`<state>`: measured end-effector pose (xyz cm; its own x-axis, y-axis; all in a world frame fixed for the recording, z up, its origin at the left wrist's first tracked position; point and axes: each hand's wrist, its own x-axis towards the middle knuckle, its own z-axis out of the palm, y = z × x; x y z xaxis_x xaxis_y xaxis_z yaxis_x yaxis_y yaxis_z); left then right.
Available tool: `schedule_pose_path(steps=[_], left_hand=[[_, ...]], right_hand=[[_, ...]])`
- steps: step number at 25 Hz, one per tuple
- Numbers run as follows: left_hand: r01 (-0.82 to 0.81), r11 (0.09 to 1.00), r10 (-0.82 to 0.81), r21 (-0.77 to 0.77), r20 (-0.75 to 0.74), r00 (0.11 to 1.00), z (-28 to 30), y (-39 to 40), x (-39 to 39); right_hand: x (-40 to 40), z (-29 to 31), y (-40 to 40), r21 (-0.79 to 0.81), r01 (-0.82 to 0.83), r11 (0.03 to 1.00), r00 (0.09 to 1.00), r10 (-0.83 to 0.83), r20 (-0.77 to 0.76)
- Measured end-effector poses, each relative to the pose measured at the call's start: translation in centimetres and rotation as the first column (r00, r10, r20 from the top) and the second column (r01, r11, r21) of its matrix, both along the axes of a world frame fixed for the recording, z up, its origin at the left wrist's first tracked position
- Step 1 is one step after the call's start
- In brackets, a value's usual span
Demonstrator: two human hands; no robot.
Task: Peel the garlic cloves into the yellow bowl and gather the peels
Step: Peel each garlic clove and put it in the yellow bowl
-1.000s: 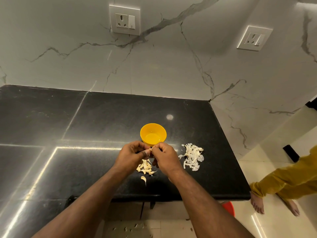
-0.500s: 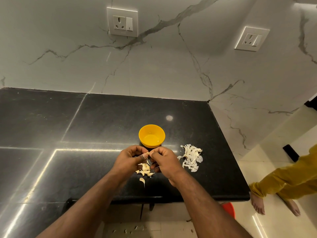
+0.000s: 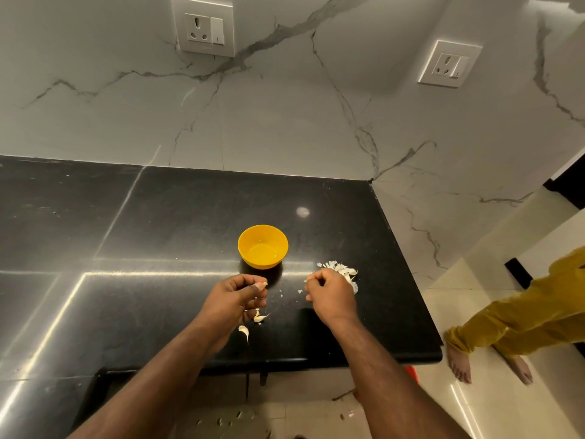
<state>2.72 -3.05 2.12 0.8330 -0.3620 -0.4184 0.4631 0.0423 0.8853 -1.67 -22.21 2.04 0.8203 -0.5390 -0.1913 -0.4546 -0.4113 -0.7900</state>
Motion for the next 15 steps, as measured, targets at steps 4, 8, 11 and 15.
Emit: schedule_pose_path(steps=[4, 8, 11, 15], left_hand=[[0.028, 0.999, -0.028, 0.03, -0.009, 1.0, -0.4, -1.6, 0.1], [0.053, 0.997, -0.055, 0.056, 0.036, 0.998, -0.3, -2.5, 0.6], [0.052, 0.998, -0.054, 0.036, 0.066, 0.996, 0.2, -2.5, 0.8], [0.038, 0.999, -0.039, 0.016, 0.079, 0.996, 0.1, -1.9, 1.4]], right_hand=[[-0.6, 0.5, -2.1, -0.088, 0.005, 0.996, 0.999, -0.008, -0.033], [-0.2, 1.0, -1.4, -0.09, -0.068, 0.994, 0.995, 0.074, 0.065], [0.3, 1.0, 0.6, 0.119, -0.27, 0.955, 0.959, 0.256, 0.121], [0.9, 1.0, 2.6, 0.364, -0.332, 0.87, 0.941, 0.282, 0.185]])
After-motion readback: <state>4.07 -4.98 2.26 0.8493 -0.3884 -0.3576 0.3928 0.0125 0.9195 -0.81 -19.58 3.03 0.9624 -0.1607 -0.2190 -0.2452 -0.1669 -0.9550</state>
